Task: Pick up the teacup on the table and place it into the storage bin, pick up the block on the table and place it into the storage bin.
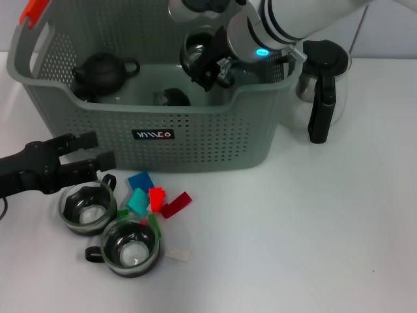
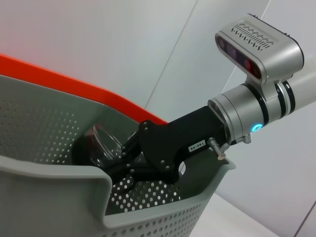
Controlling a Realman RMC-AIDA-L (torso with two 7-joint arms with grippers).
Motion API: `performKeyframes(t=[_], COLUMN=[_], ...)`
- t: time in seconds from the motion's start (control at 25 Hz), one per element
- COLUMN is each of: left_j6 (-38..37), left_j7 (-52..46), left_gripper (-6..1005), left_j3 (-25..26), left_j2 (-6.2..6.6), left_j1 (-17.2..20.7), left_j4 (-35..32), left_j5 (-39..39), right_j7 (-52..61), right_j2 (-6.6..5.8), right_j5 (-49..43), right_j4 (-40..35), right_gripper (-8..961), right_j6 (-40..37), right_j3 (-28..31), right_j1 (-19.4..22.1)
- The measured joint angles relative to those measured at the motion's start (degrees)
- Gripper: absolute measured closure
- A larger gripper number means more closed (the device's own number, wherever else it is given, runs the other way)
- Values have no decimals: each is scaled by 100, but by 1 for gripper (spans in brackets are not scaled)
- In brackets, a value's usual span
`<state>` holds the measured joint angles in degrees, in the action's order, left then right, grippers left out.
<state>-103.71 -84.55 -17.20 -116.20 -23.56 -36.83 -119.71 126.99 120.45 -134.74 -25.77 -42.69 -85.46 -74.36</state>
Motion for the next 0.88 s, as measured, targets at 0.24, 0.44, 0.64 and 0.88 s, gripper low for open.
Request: performKeyframes(t=[0.24,0.44,0.64,0.88], left_j6=[0,3,12,35], left_j7=[0,1,51,63], left_gripper=[124,125,125,125], left_j3=[-3,4,-1,-3], left_j2=[-4,-8,-28,-41], left_j1=[-21,-9,-8,-36], left_j4=[0,0,0,0], left_j5=[-8,-3,0,-13], right_j7=[-63,-3,84,83], right_j2=[7,13,3,-1], right_j5=[-3,-9,-9,-9], right_j4=[-44,0,21,60], right_gripper=[896,896,896,896], right_j6=[61,57,54,47], right_j3=[-234,-281,-263,-267], right_j1=[1,-32,-30,-12])
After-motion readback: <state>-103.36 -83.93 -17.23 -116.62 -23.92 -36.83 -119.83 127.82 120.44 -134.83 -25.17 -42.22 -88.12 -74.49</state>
